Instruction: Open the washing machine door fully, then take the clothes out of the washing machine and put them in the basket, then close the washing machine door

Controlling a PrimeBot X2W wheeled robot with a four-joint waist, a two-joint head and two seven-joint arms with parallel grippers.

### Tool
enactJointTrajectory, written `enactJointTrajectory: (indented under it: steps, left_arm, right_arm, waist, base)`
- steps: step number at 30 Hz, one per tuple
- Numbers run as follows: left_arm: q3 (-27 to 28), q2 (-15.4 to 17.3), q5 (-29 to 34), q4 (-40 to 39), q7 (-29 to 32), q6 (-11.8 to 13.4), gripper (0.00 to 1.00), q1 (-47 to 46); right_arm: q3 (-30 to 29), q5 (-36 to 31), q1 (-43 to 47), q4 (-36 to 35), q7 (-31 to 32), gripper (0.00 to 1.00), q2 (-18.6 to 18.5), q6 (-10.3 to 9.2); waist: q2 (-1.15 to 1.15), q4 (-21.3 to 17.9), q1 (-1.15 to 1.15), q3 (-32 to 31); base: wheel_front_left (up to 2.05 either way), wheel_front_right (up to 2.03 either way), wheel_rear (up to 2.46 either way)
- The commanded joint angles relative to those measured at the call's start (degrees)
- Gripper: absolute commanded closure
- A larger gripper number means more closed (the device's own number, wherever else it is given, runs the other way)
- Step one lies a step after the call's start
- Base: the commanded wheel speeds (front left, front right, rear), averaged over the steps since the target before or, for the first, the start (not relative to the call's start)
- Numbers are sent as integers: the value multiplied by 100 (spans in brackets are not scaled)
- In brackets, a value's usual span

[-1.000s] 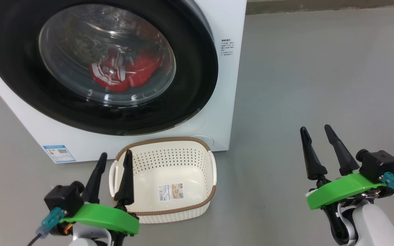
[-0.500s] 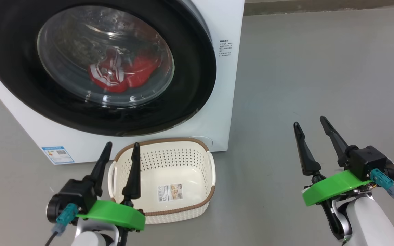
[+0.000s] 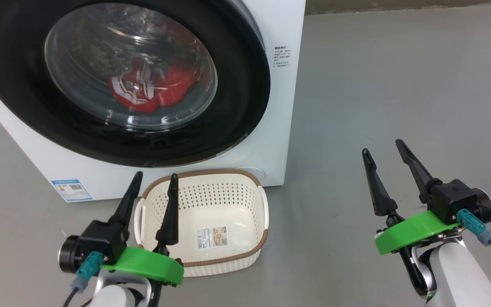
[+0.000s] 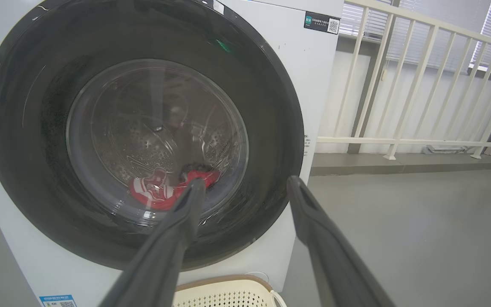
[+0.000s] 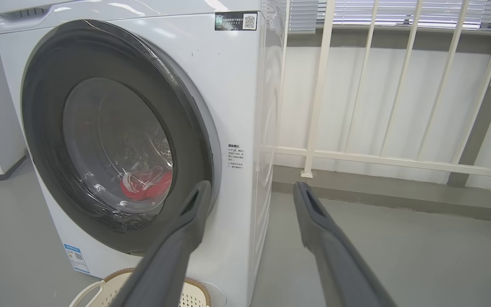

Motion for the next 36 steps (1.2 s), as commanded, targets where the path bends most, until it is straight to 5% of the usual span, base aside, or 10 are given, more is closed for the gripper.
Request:
enactJointTrajectory:
  steps: [1, 17, 18, 19, 21, 36]
  left_arm:
    - [151, 99, 42, -162, -69, 32, 0, -236]
    - [68, 99, -90, -232, -69, 55, 0, -338]
    - [65, 99, -94, -248, -69, 55, 0, -343]
    - [60, 99, -99, -266, -69, 56, 0, -351]
    - [45, 99, -104, -314, -69, 57, 0, -376]
    - [-82, 99, -106, -910, -69, 219, 0, -687]
  right_arm:
    - [113, -56, -226, -154, -37, 0, -29, 3]
    - [44, -68, -315, -192, -37, 0, -29, 3]
    - [36, -57, -324, -185, -37, 16, -29, 3]
    - [26, -44, -339, -183, -37, 60, -29, 3]
    - [5, 5, -384, -177, -37, 98, -29, 3]
    - [-265, 895, -1199, -313, -37, 100, -29, 3]
  waist:
    - [0, 1, 0, 2]
    - [0, 138, 0, 201]
    - [0, 155, 0, 235]
    - [0, 172, 0, 269]
    - [0, 207, 0, 355]
    - [0, 455, 0, 1302]
  base:
    - [0, 0, 0]
    - [0, 0, 0]
    - [0, 0, 0]
    - [0, 0, 0]
    - [0, 0, 0]
    - [0, 0, 0]
